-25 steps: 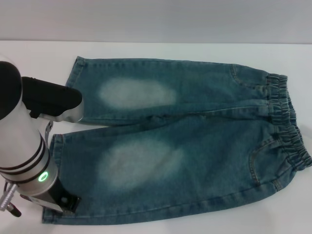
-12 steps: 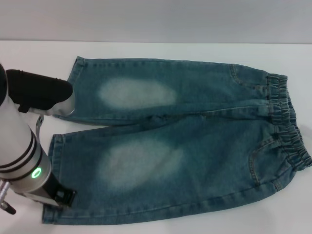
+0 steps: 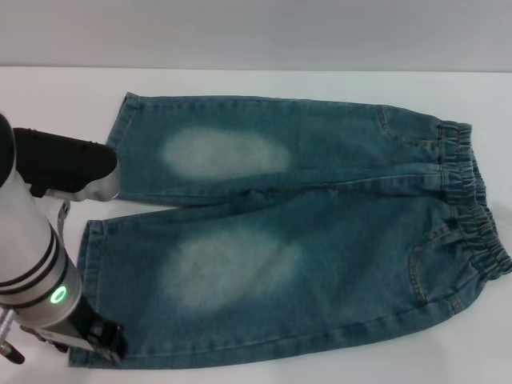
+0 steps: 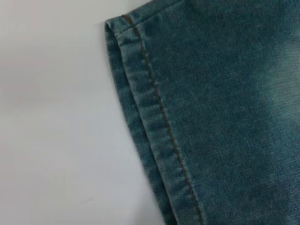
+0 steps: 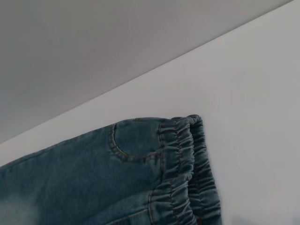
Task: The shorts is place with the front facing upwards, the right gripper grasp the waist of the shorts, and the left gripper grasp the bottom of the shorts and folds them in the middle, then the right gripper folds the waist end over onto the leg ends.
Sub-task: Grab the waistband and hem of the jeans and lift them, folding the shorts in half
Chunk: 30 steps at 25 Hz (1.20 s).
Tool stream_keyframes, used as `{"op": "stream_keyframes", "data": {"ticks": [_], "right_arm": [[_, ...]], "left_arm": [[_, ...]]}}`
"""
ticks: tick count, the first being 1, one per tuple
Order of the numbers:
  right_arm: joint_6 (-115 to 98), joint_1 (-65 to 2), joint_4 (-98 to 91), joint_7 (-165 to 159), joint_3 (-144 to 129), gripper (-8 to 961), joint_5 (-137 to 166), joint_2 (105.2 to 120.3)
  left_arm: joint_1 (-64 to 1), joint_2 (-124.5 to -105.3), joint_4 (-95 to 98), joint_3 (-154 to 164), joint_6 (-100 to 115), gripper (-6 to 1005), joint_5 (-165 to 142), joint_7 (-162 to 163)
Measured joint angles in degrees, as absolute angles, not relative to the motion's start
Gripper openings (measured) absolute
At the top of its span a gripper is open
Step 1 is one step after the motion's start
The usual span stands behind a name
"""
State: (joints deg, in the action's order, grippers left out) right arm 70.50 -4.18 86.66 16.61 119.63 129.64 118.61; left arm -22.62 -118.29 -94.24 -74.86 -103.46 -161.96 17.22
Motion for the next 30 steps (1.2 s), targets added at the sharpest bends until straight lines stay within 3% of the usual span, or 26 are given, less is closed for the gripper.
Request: {"op": "stream_keyframes", "data": {"ticks": [5,13,30], "right_arm": [[70.49,-4.22,86.55,16.61,119.62,767,129.64,118.58],[70.51,-4.17,86.48,16.62,119.62,767,129.64,118.56],[70.67,-4.09,86.48,16.62,119.62,767,129.64,118.56]], "left_arm": [[-22.9,-118.3,-92.64,-74.62,-102.9,652,-161.93,17.23],[-23.11,-118.38,-92.17,-74.45,-102.57,819,-161.64,17.23],[-23.22,-118.47,-90.99,-73.94,-102.29,725,-160.83,17.38]]}}
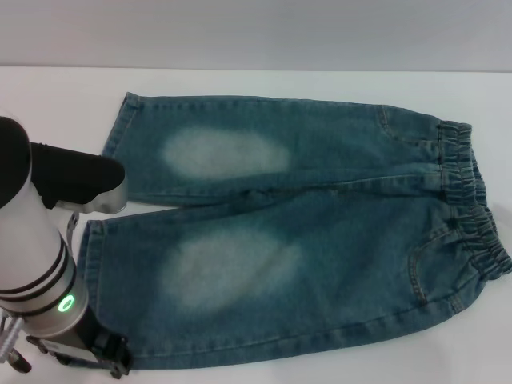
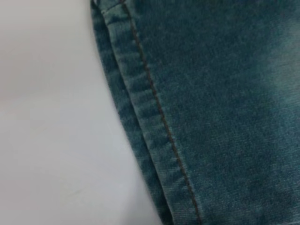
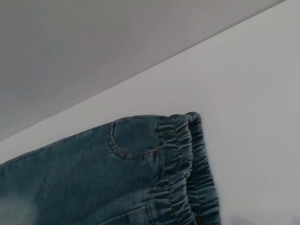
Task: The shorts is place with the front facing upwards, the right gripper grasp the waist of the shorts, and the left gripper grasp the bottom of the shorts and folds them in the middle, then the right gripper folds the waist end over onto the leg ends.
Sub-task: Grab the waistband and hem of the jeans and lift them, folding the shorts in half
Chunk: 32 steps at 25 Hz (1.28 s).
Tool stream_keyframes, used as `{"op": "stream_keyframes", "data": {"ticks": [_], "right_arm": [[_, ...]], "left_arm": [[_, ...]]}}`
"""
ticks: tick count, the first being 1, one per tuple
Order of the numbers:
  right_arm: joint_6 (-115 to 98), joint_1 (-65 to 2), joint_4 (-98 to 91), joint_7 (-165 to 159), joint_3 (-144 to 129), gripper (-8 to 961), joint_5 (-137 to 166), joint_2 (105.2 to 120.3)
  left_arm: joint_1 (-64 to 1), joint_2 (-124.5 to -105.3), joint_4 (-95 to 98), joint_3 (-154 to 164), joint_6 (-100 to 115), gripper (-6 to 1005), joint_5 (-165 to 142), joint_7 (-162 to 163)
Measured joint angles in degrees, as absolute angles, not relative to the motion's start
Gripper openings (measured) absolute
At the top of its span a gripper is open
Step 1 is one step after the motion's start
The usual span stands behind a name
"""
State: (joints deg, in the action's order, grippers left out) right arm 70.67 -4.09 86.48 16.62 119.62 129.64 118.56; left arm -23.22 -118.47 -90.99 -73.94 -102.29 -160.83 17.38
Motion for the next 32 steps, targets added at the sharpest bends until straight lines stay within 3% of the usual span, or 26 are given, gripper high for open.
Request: {"op": "stream_keyframes", "data": {"ticks": [5,10,24,32], "right_arm": [[70.74,-4.0,86.48,16.61,119.62,767,129.64,118.57],[70.97,-4.0,86.49,16.61,119.62,767,129.64,118.57],[71.38,-3.7,86.94,16.61,119.62,767,129.64,118.67],[71.47,-3.58,86.94,16.61,119.62,767,129.64,118.74]], "left_arm": [[-23.64,-118.33,-89.76,-74.33,-101.91,697,-160.25,16.69],[-24.23,-118.21,-90.1,-74.36,-101.93,492,-160.09,15.77],[-24.64,-118.21,-90.45,-74.25,-101.91,36,-160.04,15.17],[-24.17,-118.1,-93.28,-74.24,-102.9,29,-160.47,15.12]]}}
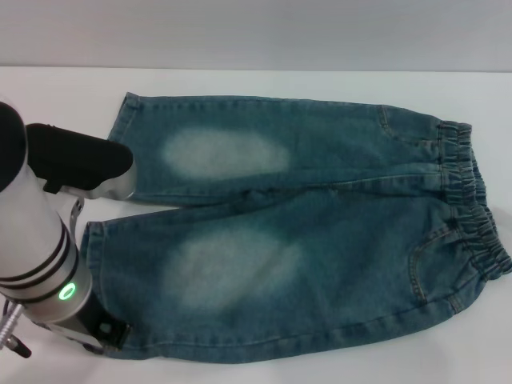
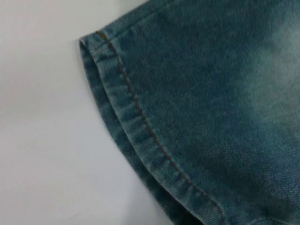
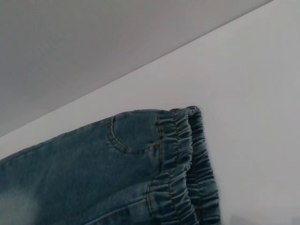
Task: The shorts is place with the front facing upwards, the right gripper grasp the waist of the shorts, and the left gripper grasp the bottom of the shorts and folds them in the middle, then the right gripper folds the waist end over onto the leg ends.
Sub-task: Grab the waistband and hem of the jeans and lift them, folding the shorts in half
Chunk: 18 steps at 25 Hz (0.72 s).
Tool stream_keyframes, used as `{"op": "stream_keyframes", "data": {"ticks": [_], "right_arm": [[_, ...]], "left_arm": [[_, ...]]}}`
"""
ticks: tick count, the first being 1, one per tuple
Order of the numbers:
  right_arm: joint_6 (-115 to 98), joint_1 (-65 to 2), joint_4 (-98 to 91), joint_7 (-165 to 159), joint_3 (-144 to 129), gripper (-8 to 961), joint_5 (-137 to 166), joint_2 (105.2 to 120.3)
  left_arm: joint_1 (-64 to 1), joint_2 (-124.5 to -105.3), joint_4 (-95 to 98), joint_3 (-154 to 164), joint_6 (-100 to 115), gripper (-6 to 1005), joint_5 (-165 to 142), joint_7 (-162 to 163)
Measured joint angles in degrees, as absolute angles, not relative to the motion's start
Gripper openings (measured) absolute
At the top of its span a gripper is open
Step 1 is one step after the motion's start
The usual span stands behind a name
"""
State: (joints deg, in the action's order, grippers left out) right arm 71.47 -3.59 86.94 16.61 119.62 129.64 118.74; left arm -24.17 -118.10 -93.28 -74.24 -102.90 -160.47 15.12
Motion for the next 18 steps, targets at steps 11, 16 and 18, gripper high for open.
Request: {"op": "stream_keyframes", "data": {"ticks": [11,16,18], "right_arm": [[71.44,-2.37,85.75,16.55,119.07,767,128.45,119.02],[71.09,-1.2,82.92,17.53,118.96,768,125.31,119.04],[70.9,-0.95,81.88,18.05,118.95,768,124.34,119.04]], "left_arm": [[-23.67,-117.94,-97.4,-74.36,-103.56,28,-162.24,14.91],[-23.21,-117.95,-98.9,-74.78,-103.37,28,-162.66,13.93],[-23.2,-117.95,-98.91,-75.0,-103.25,28,-162.67,13.55]]}}
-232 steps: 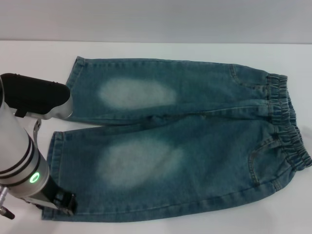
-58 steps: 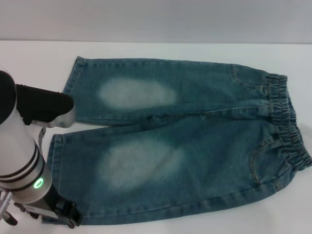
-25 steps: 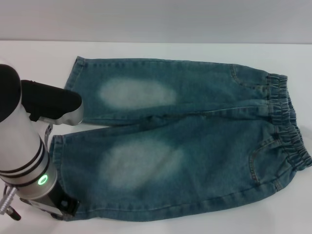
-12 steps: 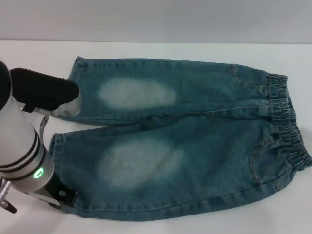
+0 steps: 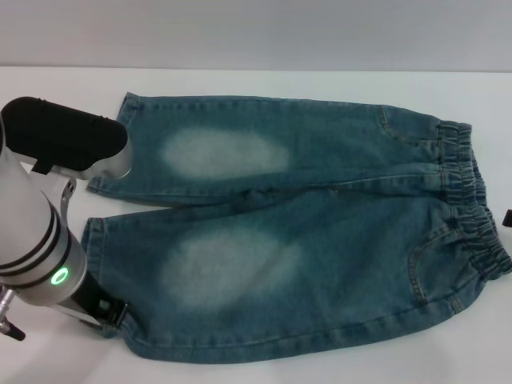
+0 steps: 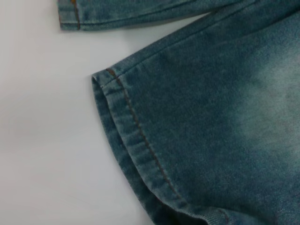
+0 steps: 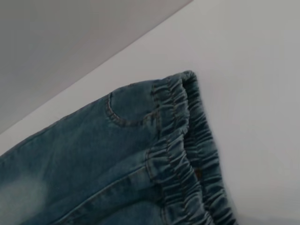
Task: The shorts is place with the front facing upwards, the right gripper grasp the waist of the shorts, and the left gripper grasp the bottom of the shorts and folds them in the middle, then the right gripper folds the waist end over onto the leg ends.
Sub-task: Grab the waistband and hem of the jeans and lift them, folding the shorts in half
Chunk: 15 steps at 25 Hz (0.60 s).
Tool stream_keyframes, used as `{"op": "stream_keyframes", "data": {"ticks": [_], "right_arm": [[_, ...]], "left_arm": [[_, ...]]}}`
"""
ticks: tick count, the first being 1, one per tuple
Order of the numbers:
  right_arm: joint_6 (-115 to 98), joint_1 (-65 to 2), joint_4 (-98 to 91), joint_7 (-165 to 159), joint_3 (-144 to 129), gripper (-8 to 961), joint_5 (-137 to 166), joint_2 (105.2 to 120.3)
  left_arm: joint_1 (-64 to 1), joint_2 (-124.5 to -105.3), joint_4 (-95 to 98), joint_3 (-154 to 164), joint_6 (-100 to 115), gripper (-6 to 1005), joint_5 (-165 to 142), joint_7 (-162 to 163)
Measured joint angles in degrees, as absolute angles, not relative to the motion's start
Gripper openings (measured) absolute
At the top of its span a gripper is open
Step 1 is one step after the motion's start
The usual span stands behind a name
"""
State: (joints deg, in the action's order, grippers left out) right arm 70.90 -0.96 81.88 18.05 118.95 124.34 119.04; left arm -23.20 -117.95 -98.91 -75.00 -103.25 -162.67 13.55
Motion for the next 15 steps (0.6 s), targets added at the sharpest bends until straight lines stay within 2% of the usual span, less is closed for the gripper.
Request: {"op": "stream_keyframes", "data": {"ticks": [15], "right_arm": [[69.37,-2.55,75.27,20.62,118.76,732,122.21,119.1]], "left_arm": [[-24.16,-118.04,-97.73,-75.81,-102.87,26,-162.65,12.66]]}}
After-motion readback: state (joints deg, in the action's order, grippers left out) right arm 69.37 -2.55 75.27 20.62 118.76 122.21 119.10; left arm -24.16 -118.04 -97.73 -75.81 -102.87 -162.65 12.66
